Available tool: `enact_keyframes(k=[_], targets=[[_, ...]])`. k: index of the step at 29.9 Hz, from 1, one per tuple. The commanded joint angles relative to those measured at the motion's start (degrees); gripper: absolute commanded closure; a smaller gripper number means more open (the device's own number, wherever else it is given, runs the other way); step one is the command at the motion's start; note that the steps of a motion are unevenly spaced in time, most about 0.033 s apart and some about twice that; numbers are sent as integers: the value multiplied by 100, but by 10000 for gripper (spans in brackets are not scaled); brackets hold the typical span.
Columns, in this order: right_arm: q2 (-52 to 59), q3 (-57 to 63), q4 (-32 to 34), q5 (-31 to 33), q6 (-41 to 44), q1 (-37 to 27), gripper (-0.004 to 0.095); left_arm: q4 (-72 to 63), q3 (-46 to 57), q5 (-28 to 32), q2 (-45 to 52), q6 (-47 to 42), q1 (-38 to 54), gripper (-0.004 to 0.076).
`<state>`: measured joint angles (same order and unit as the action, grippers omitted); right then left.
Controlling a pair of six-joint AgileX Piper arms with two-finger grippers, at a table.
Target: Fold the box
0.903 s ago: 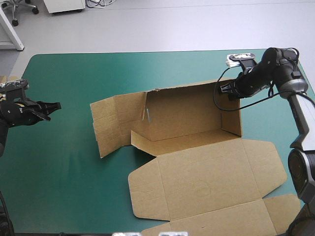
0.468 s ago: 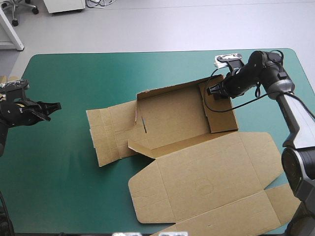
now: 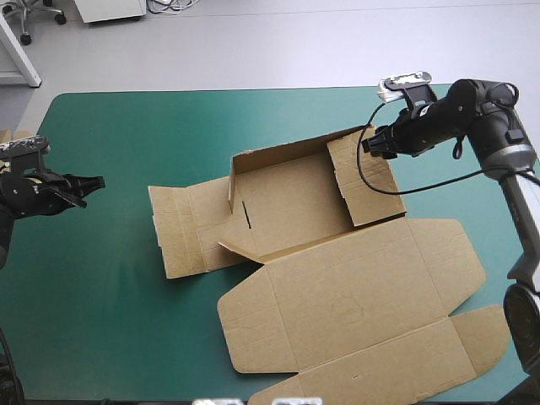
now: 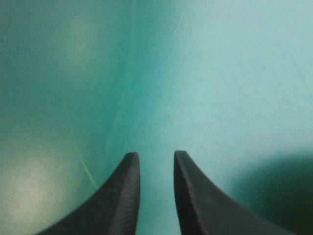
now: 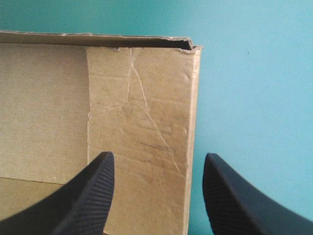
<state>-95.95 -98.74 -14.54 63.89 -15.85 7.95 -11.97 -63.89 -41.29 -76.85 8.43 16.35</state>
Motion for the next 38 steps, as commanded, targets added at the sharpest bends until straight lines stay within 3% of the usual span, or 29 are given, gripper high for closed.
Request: enact_keyframes(k=[1, 5, 12, 18, 25, 38], targets=[[520, -96, 67, -106, 80, 10, 395, -103, -173, 251, 173, 30, 18, 547], [907, 237, 55, -342, 80, 10, 395, -103, -173, 251, 173, 30, 18, 547], [1988, 2228, -83, -1737, 66, 10, 399, -103, -173, 251, 173, 64, 18, 547], [2334, 3360, -541, -2717, -496, 10, 364, -103, -173, 260, 173, 61, 18, 547], [1602, 2867, -819, -2650, -920, 10, 169, -103, -173, 260, 173, 61, 18, 547], [-251, 973, -442, -1611, -477, 10, 193, -103, -173, 226, 173, 76, 18, 547]])
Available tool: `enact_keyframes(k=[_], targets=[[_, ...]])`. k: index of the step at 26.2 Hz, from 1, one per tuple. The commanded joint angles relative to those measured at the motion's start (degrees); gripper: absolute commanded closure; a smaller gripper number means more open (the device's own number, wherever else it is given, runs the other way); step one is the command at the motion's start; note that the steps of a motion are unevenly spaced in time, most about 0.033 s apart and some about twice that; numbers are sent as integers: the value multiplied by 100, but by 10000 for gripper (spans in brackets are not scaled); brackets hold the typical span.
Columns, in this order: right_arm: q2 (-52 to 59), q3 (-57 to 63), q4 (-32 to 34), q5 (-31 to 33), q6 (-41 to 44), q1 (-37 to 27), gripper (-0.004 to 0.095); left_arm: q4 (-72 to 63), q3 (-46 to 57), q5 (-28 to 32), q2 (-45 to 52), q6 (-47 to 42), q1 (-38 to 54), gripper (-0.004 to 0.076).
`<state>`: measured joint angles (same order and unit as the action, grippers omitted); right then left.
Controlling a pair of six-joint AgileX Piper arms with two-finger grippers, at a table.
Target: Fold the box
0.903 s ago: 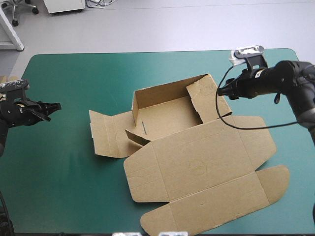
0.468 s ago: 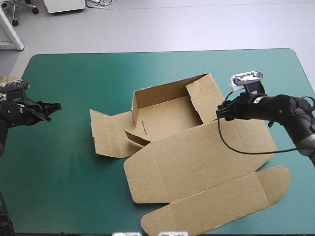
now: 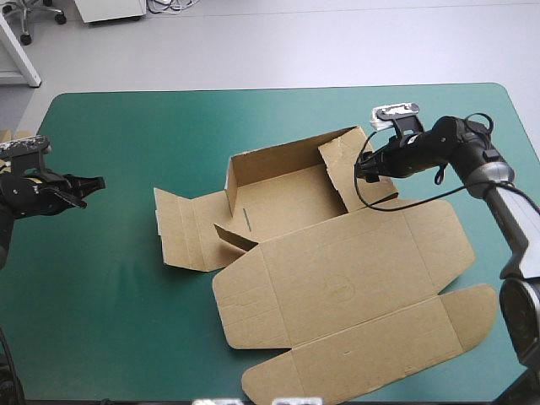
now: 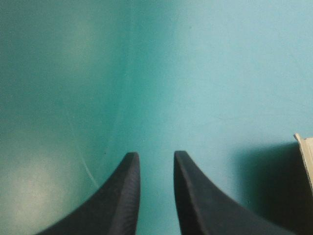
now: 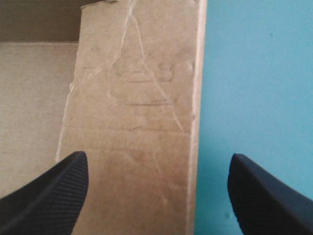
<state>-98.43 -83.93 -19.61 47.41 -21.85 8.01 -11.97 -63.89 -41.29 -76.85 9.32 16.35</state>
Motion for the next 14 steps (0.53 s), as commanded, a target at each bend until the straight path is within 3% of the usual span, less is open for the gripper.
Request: enact_keyframes(k=[1, 5, 10, 14], targets=[[-128, -691, 126, 223, 134, 4, 221, -103, -173, 226, 173, -13, 18, 547], [-565, -1166, 286, 710, 185, 4, 300, -103, -173, 237, 173, -13, 18, 547], [-890, -1387, 325, 868, 185, 4, 335, -103, -173, 237, 173, -13, 18, 547], [-1052, -1387, 359, 912, 185, 4, 526, -103, -173, 247, 173, -9, 18, 547]])
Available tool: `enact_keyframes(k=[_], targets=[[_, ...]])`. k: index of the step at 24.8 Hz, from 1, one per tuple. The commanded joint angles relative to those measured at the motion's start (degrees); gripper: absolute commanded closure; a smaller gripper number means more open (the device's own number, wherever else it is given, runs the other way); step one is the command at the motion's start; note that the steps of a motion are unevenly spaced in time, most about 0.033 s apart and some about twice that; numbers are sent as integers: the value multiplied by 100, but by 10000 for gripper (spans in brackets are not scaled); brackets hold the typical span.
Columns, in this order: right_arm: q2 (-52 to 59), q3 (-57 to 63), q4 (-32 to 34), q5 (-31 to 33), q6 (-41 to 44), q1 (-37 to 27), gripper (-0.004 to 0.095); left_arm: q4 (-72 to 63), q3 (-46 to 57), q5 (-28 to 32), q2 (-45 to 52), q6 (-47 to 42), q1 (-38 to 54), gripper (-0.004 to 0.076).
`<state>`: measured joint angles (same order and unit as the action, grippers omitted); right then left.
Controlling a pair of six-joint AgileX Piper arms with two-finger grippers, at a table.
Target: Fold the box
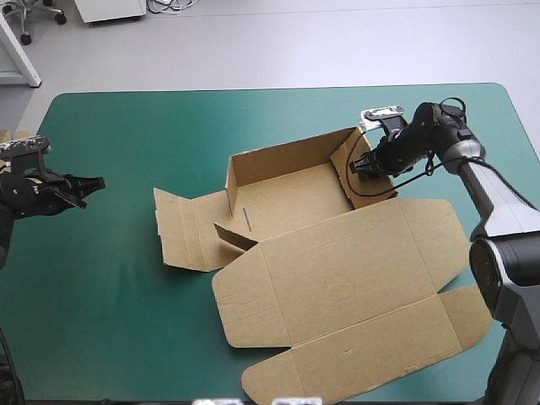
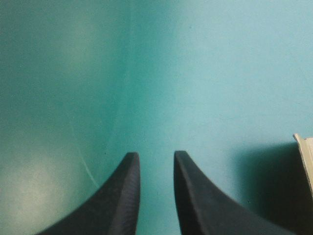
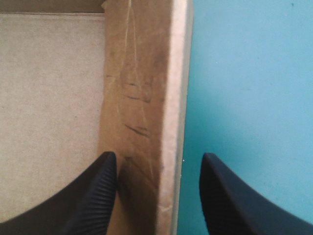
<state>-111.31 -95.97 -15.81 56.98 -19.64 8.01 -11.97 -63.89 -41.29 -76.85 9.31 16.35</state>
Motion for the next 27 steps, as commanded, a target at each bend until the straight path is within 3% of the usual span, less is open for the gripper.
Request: enact_keyframes(k=[1, 4, 11, 19, 27], targets=[[210, -183, -21, -6, -36, 4, 637, -103, -173, 247, 173, 13, 18, 547], [210, -183, 55, -18, -36, 4, 917, -103, -173, 247, 173, 13, 18, 547], [357, -219, 327, -133, 268, 4, 912, -140, -173, 247, 173, 13, 18, 547], [852, -795, -641, -194, 97, -430, 912, -164, -173, 349, 173, 13, 18, 547], [1119, -1661, -1463, 302, -68, -1065, 912, -181, -173, 407, 163, 13, 18, 547]])
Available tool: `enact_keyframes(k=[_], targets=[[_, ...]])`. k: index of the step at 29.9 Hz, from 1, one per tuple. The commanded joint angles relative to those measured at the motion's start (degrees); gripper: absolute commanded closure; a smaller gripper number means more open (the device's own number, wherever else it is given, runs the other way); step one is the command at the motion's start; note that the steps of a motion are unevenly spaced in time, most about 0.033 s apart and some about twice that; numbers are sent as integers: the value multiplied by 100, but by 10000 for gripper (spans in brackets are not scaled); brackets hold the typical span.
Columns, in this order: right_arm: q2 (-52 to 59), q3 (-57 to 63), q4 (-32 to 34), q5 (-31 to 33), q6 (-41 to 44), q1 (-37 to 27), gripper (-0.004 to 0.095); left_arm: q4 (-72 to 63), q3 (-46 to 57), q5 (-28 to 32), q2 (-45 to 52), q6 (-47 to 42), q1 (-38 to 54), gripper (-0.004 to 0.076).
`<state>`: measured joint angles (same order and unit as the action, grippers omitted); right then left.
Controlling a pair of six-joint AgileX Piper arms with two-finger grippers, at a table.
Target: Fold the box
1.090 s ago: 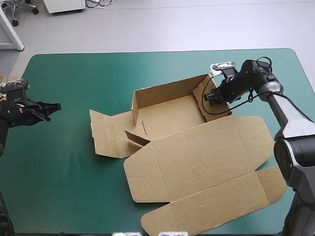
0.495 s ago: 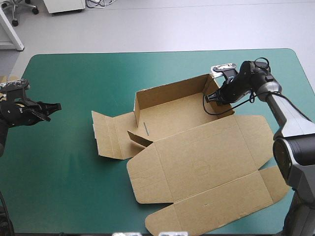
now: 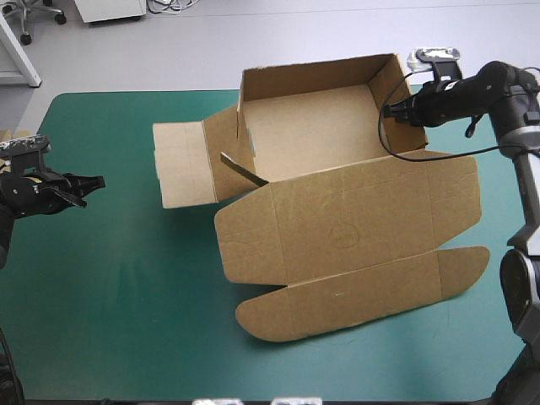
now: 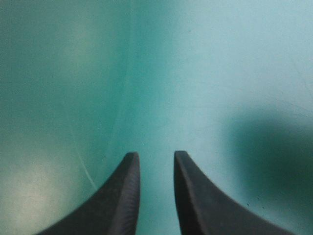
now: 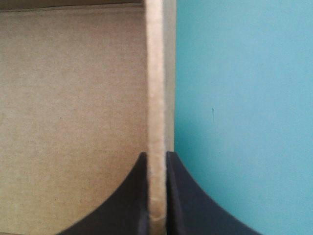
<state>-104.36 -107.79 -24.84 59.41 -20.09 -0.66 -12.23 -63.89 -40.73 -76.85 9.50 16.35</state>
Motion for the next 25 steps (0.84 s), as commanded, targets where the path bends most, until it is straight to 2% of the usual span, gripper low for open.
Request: enact_keyframes(k=[1, 8, 17, 20, 22, 25], targets=[[437, -626, -643, 151, -37, -241, 912, -166, -173, 377, 141, -6, 18, 547], [692, -1411, -1063, 639, -78, -344, 912, -1017, -173, 414, -224, 596, 18, 547], [1067, -1409, -1221, 1015, -78, -344, 912, -3273, -173, 255, -809, 2133, 18, 547], [1067, -1409, -1234, 1077, -42, -332, 912, -4738, -173, -169, -904, 3156, 18, 547], [1067, -1401, -1263, 1058, -28, -332, 912, -5664, -173, -728, -989, 3790, -27, 547], [1067, -1401, -1262, 1016, -28, -332, 912, -6424, -173, -1353, -1107, 4228, -199, 547]])
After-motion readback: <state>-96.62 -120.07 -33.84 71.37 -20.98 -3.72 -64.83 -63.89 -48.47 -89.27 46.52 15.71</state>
